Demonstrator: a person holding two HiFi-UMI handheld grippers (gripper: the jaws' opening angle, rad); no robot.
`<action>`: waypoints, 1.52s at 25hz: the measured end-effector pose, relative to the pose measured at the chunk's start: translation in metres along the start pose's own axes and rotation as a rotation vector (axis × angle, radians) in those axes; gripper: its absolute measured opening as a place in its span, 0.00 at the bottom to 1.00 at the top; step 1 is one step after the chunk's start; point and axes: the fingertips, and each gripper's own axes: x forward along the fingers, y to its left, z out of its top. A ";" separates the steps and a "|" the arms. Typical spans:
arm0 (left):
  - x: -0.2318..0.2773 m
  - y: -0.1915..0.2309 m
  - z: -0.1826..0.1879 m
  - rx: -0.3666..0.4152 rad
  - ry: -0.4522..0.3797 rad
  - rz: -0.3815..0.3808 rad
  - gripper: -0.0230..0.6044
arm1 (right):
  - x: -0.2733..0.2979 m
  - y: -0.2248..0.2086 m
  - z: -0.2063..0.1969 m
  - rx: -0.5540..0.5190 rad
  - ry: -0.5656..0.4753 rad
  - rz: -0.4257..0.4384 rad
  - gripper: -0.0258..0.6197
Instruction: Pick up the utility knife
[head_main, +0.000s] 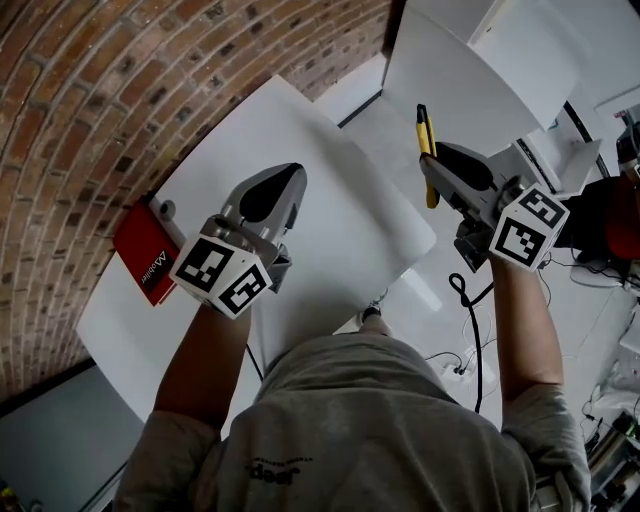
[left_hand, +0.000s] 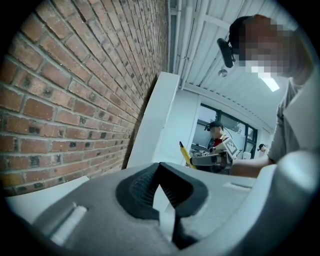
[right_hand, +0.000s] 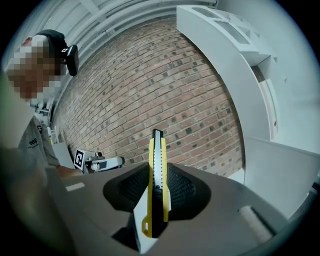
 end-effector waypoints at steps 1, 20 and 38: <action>-0.001 0.001 0.000 -0.002 -0.001 -0.001 0.03 | 0.001 0.001 -0.002 0.003 0.001 0.001 0.23; -0.012 0.011 -0.006 -0.024 0.002 0.010 0.03 | 0.022 0.007 -0.010 0.012 0.030 0.022 0.23; -0.012 0.014 -0.005 -0.029 -0.010 0.018 0.03 | 0.027 0.006 -0.008 0.014 0.032 0.034 0.23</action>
